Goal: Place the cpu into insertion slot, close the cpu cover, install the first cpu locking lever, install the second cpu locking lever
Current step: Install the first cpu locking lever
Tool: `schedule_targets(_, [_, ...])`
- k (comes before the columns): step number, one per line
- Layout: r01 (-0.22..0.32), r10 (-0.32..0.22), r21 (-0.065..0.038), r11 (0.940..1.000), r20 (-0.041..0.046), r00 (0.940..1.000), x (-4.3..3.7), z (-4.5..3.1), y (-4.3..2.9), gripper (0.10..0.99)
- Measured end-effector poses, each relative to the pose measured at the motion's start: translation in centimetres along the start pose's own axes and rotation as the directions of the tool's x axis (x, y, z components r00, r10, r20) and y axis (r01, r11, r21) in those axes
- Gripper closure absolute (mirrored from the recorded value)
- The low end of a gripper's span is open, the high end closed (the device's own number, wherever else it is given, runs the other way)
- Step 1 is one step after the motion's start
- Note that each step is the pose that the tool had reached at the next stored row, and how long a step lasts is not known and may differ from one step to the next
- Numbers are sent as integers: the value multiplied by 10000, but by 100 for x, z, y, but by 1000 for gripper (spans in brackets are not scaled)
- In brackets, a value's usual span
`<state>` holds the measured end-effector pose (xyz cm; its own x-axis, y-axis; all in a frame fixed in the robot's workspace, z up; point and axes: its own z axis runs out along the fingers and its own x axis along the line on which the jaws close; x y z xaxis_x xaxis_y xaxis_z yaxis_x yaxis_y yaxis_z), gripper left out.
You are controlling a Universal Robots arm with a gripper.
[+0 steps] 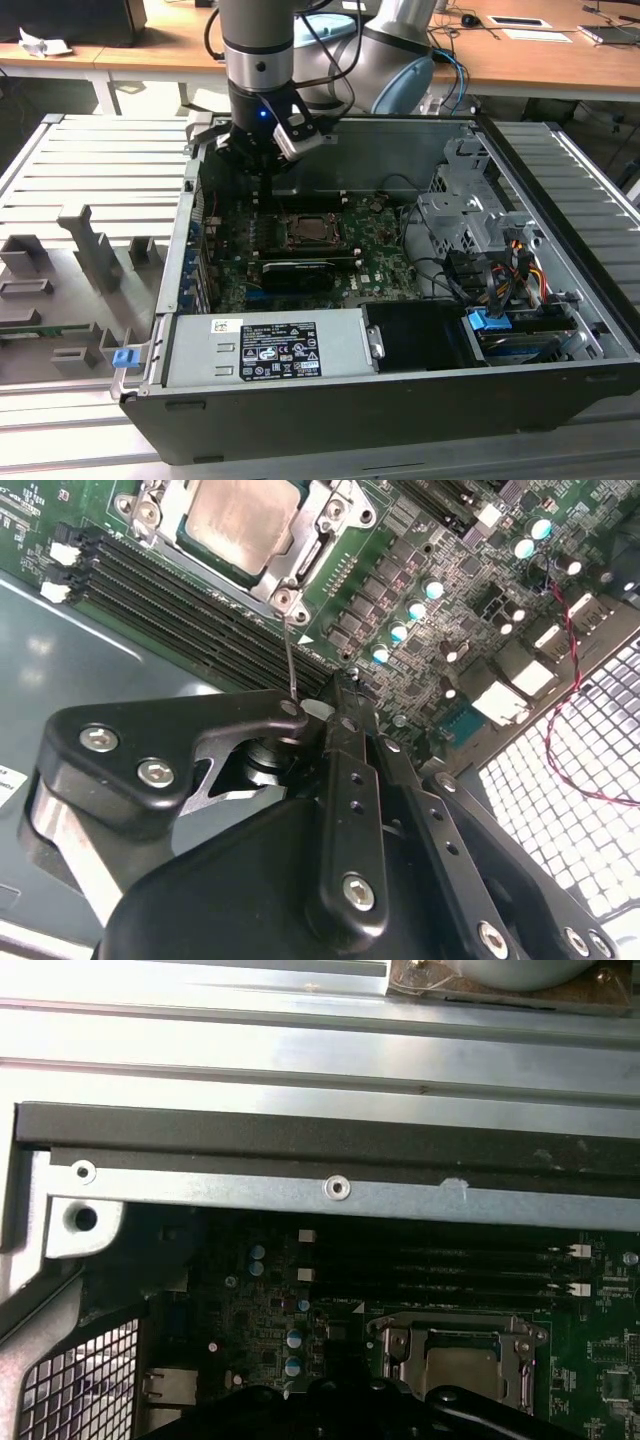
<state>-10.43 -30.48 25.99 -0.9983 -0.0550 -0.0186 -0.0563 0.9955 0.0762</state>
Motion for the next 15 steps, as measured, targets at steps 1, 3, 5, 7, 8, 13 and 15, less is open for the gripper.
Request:
schedule_targets(1, [0, 0, 0, 10000, 0, 10000, -3, 0, 0, 980])
schedule_targets(3, [1, -1, 0, 10000, 0, 10000, -12, 0, -1, 980])
schedule_targets(5, [0, 0, 0, 10000, 0, 10000, -21, 0, -1, 980])
schedule_targets(7, [0, 0, 0, 10000, 0, 10000, -28, 0, -2, 980])
schedule_targets(8, [-1, 1, 0, 10000, 0, 10000, -30, 1, -2, 980])
schedule_targets(13, [1, -1, 0, 10000, 0, 10000, 4, 0, 0, 980])
schedule_targets(15, [1, -1, -2, 10000, 0, 10000, 31, 0, 2, 980])
